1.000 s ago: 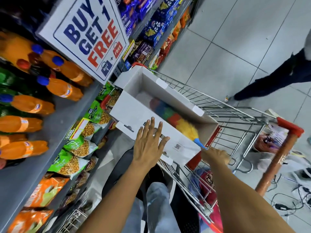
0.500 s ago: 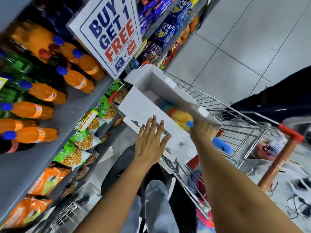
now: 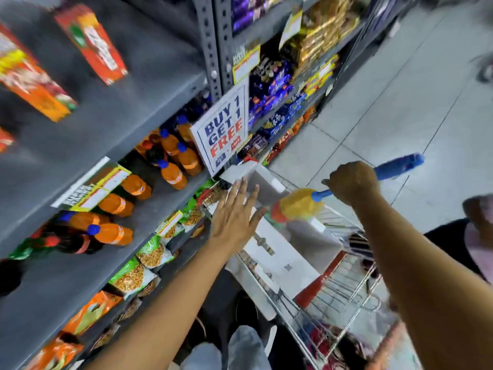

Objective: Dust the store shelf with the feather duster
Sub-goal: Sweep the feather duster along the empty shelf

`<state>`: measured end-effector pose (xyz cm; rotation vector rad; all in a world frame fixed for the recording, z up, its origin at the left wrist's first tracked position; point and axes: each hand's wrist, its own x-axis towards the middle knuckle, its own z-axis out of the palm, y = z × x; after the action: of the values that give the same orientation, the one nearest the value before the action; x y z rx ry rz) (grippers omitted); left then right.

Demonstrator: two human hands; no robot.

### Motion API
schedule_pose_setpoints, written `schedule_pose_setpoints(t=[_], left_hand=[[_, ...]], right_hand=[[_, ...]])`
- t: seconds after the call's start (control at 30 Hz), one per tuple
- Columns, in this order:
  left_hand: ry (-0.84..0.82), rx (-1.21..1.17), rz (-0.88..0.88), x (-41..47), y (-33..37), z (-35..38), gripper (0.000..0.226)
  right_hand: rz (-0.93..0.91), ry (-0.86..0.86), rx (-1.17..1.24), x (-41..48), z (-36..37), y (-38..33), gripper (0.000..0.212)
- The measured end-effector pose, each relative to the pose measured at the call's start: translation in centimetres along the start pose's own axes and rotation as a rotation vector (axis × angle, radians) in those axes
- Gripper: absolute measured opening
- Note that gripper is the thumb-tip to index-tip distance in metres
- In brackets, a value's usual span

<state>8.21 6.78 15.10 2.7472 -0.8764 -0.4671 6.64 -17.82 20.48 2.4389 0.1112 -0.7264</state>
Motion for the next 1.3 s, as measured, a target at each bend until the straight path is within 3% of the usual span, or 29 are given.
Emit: schedule_pose_setpoints(t=[0.17,0.27,0.37,0.47,0.6,0.7,0.77,0.83,0.93,1.07,1.3], left_hand=[[0.188,-0.006,0.046,-0.9,0.1,-7.8,0.085],[0.284,0.002,0.081,-2.3,0.4,-12.7,0.079],[0.348,-0.023,0.122,-4.5,1.0,-17.2,0.081],[0.437,-0.008,0.149,-7.2,1.6,-22.0,0.082],[0.659,0.035,0.17,-11.9,2.1,-30.6,0.073],[0.831,0.132,0.134,-16.4,2.1,-37.4,0.074],[0.928,0.229,0.079,-20.0,1.8,-41.5,0.073],[1.001,0.316,0.015,-23.4,1.3,-44.6,0.073],[1.067,0.432,-0.099,-27.8,-0.3,-47.3,0.073],[1.061,0.521,-0.339,-31.6,-5.1,-48.1,0.074],[1.01,0.487,-0.647,-35.6,-16.0,-47.4,0.08]], right_hand=[[0.039,0.218,-0.129,-5.1,-6.2,6.0,0.03],[0.102,0.314,-0.162,-8.1,-9.6,9.5,0.039],[0.171,0.296,-0.147,-11.0,-13.2,12.2,0.052],[0.193,0.342,-0.136,-13.3,-17.1,13.3,0.051],[0.179,0.578,0.032,-14.6,-22.6,12.9,0.054],[0.076,0.784,0.322,-15.0,-27.3,11.3,0.067],[0.015,0.952,0.493,-15.4,-31.0,10.2,0.071],[-0.074,1.012,0.632,-15.9,-35.0,8.7,0.072],[-0.147,1.006,0.782,-16.1,-40.9,6.0,0.066],[-0.125,0.984,0.794,-15.6,-47.9,1.9,0.06],[-0.253,0.871,0.763,-16.1,-55.8,-5.1,0.076]])
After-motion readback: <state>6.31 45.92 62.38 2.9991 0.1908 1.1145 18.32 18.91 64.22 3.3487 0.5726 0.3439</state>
